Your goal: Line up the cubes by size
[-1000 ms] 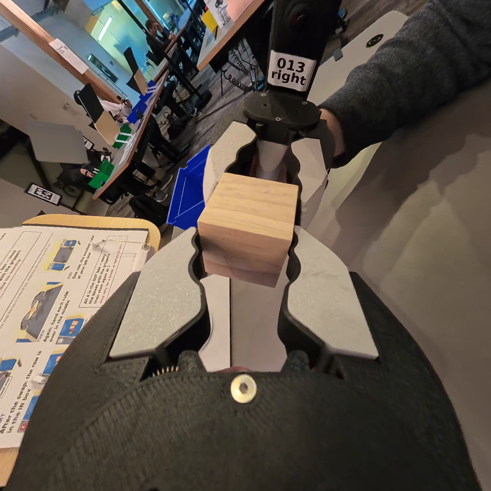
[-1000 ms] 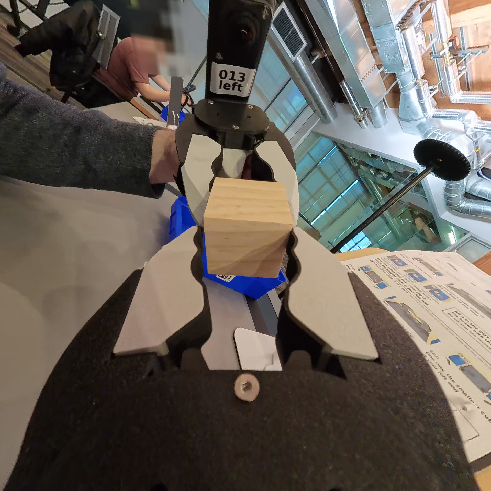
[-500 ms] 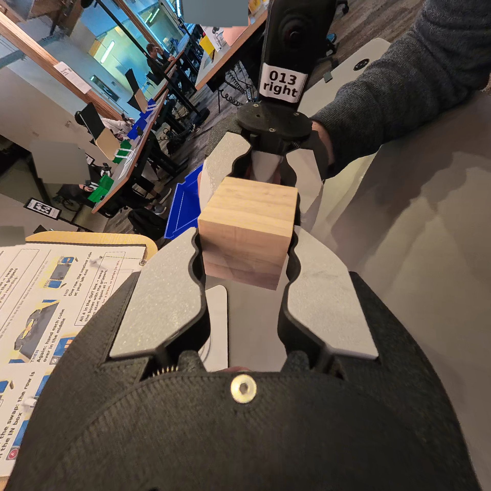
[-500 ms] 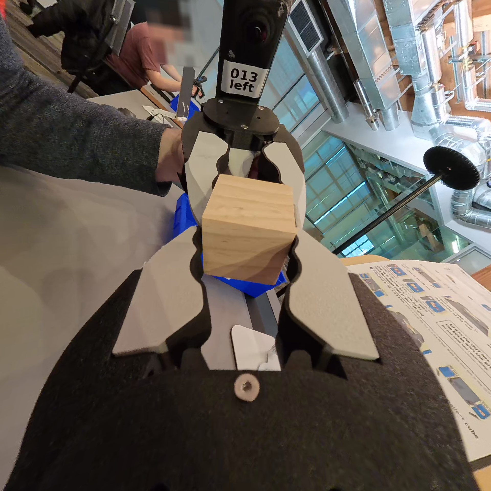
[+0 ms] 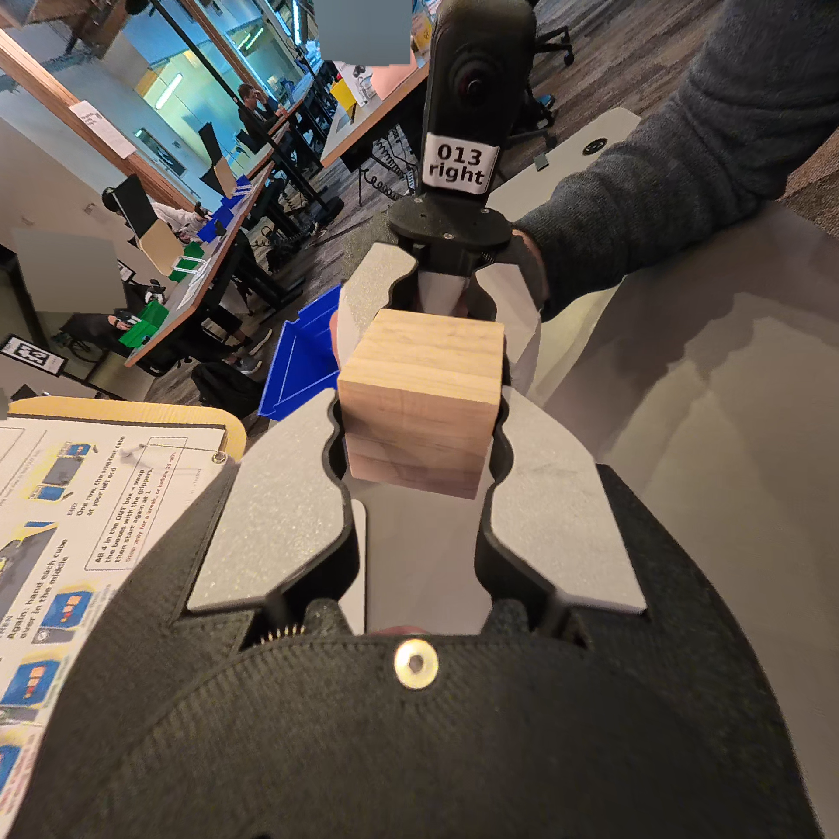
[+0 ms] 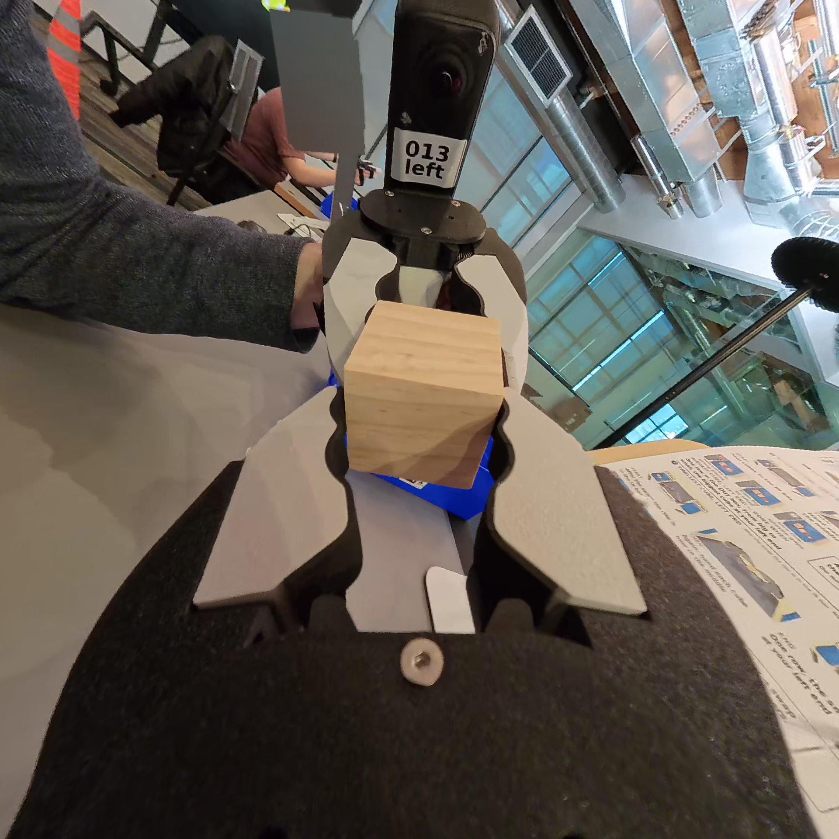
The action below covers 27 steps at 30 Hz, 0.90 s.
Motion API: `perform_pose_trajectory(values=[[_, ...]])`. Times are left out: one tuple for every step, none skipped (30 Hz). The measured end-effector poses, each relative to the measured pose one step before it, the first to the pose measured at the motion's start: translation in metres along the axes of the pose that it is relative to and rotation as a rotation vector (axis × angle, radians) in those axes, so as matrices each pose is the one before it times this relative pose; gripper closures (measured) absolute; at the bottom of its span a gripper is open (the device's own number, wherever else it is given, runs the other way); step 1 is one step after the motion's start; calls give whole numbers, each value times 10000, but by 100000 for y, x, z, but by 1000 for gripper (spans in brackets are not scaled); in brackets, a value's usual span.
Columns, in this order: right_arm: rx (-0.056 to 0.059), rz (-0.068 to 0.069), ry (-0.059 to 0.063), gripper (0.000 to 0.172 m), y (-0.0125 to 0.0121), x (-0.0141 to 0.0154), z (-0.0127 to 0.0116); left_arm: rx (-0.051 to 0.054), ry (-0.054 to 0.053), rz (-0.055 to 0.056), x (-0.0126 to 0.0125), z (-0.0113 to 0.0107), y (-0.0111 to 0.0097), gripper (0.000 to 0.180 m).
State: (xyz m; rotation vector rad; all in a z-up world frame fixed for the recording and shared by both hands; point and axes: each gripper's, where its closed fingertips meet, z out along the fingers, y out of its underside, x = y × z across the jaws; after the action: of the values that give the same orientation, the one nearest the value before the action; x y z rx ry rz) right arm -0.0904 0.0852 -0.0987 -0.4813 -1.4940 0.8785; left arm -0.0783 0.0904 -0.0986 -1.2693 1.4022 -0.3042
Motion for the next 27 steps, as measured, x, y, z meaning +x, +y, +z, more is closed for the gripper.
perform_pose_trajectory(values=[[7, -3, -53, 111, -1, -87, 6, -3, 75, -15, 117, 11, 31, 119], [-31, 1, -87, 111, 18, -127, 5, 11, 89, -27, 160, 28, 12, 119], [30, 28, -54, 111, -77, -71, -16, 69, 58, -53, 76, 18, -78, 120], [9, 35, -43, 111, -45, -24, -27, 16, 14, -13, 20, 14, -41, 120], [-30, 17, -22, 111, 30, 27, -41, -40, -34, 9, -29, 47, 8, 120], [2, 33, 20, 111, 16, 91, -49, -49, -80, 20, -118, 25, -36, 120], [25, 30, 46, 111, 9, 92, -41, -66, -88, 41, -114, 15, -37, 120], [-23, 9, 101, 111, 49, 180, -41, -122, -184, 86, -260, -12, 8, 119], [-63, -31, 192, 111, 84, 304, -22, -181, -268, 100, -380, -64, 58, 119], [-15, -18, 155, 112, 15, 276, -40, -133, -208, 69, -282, -50, -35, 120], [32, 29, 35, 112, -64, 116, -45, -37, -87, 31, -87, 0, -108, 119], [59, 29, 101, 112, -90, 170, -66, -7, -125, -18, -189, -23, -127, 120], [48, 61, 100, 112, -47, 211, -44, -2, -97, -47, -189, -29, -70, 120], [34, 40, -8, 112, -19, 52, -52, 36, 42, -107, -3, 6, -41, 120], [41, 30, -39, 112, -67, -28, -44, 110, 96, -153, 51, -2, -68, 121], [48, 34, -35, 112, -105, -29, -33, 189, 111, -161, 56, -35, -142, 121], [38, -6, -41, 112, -76, -42, -19, 224, 157, -193, 88, -99, -182, 121], [-3, -43, -32, 112, -38, -46, -9, 170, 171, -215, 90, -96, -128, 122], [13, -24, -20, 112, -51, -30, -22, 148, 113, -139, 69, -71, -126, 122], [27, 15, -24, 112, -71, -15, -27, 121, 69, -93, 44, -30, -116, 122], [13, 6, -12, 112, -31, -2, -10, 33, 22, -20, 21, 0, -35, 122], [-17, -25, 2, 112, 11, 5, -8, -8, -18, 46, -9, -26, 2, 122], [-9, -13, 15, 112, 19, 42, -30, 36, -23, 23, -36, -78, -58, 123], [21, 27, 19, 112, -58, 95, -71, 103, -31, -7, -95, -171, -147, 124], [40, 53, 45, 112, -83, 183, -117, 137, -66, -1, -163, -246, -191, 126], [-6, 40, 65, 112, -44, 244, -158, 105, -76, 3, -195, -311, -158, 127], [-30, 5, 88, 112, -31, 316, -203, 17, -62, 23, -167, -316, -30, 131]])
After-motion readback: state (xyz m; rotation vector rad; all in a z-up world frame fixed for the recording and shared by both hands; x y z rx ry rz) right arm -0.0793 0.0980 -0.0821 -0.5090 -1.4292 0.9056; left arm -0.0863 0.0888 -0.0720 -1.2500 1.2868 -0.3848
